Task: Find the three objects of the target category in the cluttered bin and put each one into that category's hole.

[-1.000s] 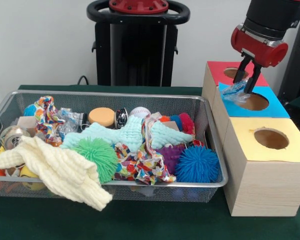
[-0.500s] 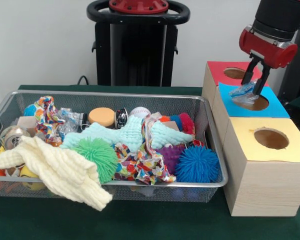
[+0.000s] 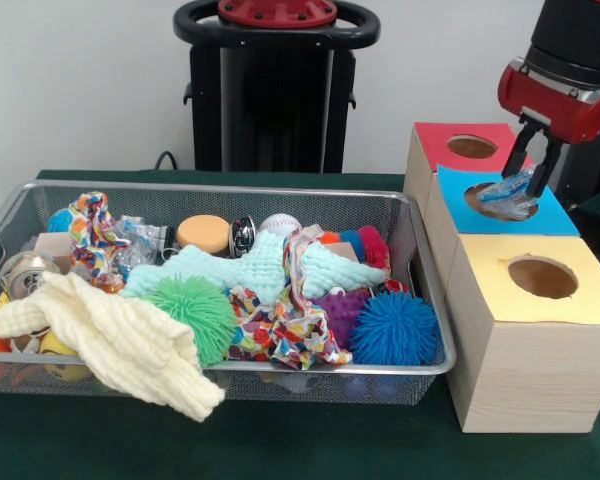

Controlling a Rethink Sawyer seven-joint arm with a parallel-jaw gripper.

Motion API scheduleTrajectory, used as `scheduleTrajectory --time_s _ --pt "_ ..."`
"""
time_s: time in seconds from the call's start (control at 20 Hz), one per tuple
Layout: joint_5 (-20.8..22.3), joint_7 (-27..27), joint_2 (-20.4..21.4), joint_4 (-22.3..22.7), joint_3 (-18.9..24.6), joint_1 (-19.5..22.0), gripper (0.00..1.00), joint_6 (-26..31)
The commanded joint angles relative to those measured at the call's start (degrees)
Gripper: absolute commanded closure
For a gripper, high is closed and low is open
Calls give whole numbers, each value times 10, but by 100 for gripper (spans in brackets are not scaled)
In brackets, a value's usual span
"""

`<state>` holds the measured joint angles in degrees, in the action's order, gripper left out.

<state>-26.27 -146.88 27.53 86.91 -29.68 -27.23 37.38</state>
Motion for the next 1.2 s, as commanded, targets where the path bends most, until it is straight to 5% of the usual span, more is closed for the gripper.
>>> scheduleTrajectory --time_s 0.05,1.2 --pt "-30 -166 -31 -6 22 6 100 14" --pt "-39 -134 -17 58 37 12 100 -61"
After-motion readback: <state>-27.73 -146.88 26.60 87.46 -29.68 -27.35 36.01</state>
